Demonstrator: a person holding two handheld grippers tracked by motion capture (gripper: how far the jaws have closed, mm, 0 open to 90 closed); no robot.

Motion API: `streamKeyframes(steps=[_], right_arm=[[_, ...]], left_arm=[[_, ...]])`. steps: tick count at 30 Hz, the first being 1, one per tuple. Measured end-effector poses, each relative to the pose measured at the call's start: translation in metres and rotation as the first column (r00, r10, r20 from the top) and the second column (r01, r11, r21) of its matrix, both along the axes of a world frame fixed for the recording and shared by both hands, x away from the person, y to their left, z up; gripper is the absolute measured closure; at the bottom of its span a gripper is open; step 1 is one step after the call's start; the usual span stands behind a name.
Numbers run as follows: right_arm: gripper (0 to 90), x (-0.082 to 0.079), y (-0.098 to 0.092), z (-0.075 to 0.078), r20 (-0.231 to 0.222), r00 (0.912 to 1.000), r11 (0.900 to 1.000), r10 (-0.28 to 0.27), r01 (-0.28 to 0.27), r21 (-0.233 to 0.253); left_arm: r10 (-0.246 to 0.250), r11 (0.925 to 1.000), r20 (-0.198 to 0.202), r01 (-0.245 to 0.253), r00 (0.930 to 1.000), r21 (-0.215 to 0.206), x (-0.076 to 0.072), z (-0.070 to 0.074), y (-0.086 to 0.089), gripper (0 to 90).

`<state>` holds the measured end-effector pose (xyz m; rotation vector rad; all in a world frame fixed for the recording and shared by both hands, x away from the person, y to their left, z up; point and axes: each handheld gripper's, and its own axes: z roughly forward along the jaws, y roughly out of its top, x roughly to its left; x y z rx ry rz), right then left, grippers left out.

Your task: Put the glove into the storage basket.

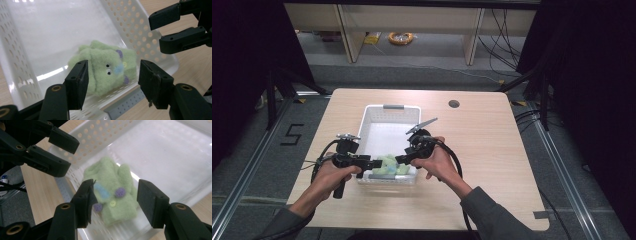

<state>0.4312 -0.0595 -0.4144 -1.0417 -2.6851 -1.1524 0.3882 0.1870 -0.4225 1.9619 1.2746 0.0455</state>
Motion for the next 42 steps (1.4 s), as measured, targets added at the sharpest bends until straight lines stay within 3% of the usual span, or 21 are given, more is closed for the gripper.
streamKeyframes(steps=[13,15,17,18,20,27,28,30,34,35,38,41,42], right_arm=[[45.4,-0.011,-0.033,0.01,0.032,0.9995,0.999,-0.008,0.006,0.047],[45.0,-0.015,-0.042,0.011,0.023,0.9996,0.997,-0.014,0.013,0.071],[44.9,-0.015,-0.045,0.012,0.031,0.9994,0.997,-0.016,0.014,0.072],[44.6,-0.018,-0.047,0.012,0.014,0.9995,0.996,-0.03,0.029,0.08],[43.8,-0.017,-0.056,0.012,0.043,0.999,0.996,-0.016,0.012,0.088],[41.2,-0.026,-0.073,0.013,0.013,0.9982,0.991,-0.059,0.057,0.117],[40.5,-0.025,-0.077,0.013,0.043,0.9979,0.992,-0.048,0.042,0.116],[38.2,-0.028,-0.082,0.013,0.028,0.9979,0.99,-0.059,0.055,0.127],[33.8,-0.032,-0.092,0.012,0.044,0.9964,0.987,-0.073,0.066,0.146],[32.5,-0.036,-0.093,0.012,0.006,0.9953,0.984,-0.097,0.095,0.152],[30.6,-0.038,-0.101,0.011,0.029,0.9942,0.983,-0.103,0.097,0.157],[30.5,-0.04,-0.104,0.011,0.03,0.9933,0.981,-0.112,0.105,0.163],[30.1,-0.044,-0.107,0.012,0.011,0.9923,0.978,-0.124,0.12,0.17]], left_arm=[[-0.046,0.9987,0.002,0.046,0.9989,-0.02,-0.013,0.005,-0.012,33.8],[-0.031,0.9982,0.012,0.032,0.9994,-0.051,-0.017,0.007,-0.017,33.4],[-0.044,0.998,0.011,0.045,0.999,-0.044,-0.018,0.008,-0.017,33.4],[-0.039,0.998,0.011,0.04,0.9992,-0.049,-0.02,0.007,-0.02,33.3],[-0.069,0.9969,0.015,0.069,0.9975,-0.036,-0.022,0.008,-0.022,33.0],[-0.088,0.994,0.033,0.09,0.9955,-0.061,-0.032,0.009,-0.033,31.2],[-0.085,0.9942,0.038,0.087,0.9956,-0.063,-0.033,0.009,-0.035,31.0],[-0.097,0.9933,0.045,0.1,0.9943,-0.058,-0.035,0.009,-0.038,30.4],[-0.11,0.9917,0.053,0.113,0.9926,-0.061,-0.038,0.007,-0.043,29.1],[-0.107,0.9917,0.056,0.11,0.9927,-0.065,-0.04,0.007,-0.044,28.8],[-0.125,0.9887,0.064,0.13,0.99,-0.074,-0.043,0.008,-0.048,27.7],[-0.136,0.987,0.075,0.142,0.9879,-0.076,-0.046,0.01,-0.05,27.1],[-0.141,0.9861,0.077,0.147,0.987,-0.079,-0.049,0.01,-0.052,26.2]])
